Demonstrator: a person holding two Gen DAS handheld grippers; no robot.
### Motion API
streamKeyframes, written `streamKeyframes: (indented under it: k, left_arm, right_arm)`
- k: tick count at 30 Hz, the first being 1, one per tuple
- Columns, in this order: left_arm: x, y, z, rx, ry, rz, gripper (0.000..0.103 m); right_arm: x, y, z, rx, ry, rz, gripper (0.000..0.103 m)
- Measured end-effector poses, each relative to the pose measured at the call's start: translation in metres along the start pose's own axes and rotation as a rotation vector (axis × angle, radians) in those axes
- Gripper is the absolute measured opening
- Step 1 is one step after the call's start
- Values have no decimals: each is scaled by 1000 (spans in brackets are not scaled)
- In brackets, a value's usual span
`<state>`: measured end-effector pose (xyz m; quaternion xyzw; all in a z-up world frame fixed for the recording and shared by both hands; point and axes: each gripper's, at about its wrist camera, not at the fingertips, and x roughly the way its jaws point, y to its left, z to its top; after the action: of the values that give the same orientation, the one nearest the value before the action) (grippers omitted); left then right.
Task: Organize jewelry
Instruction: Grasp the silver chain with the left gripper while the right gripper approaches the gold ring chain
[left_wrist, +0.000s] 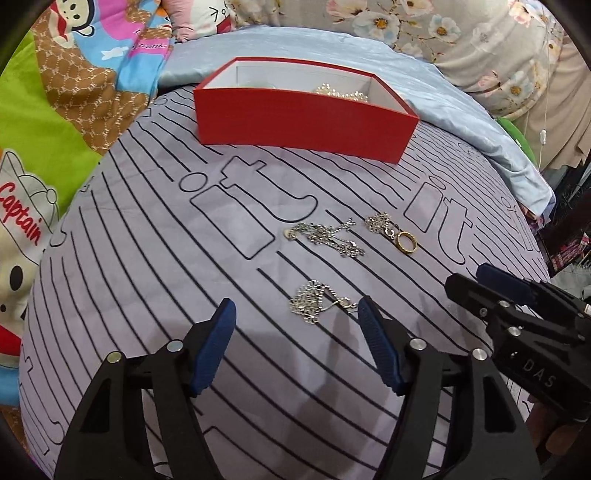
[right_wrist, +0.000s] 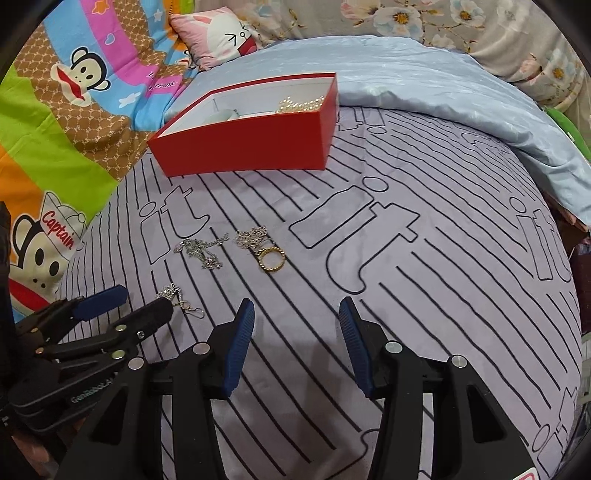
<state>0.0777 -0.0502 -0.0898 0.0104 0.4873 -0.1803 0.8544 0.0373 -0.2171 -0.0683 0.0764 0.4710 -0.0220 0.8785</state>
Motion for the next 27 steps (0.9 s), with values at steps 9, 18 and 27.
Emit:
streamKeyframes:
  k: [9, 18, 27]
  left_arm:
    - [17, -20, 0, 68, 0, 72, 65]
    - [11, 4, -5, 67, -3, 101, 63]
    - [7, 3, -7, 75, -10, 61, 35]
  right_arm:
    - [0, -8, 3, 12, 0, -3, 47]
    - [4, -1, 1, 3, 11, 14, 47]
    - [4, 4, 3, -4, 8, 19, 47]
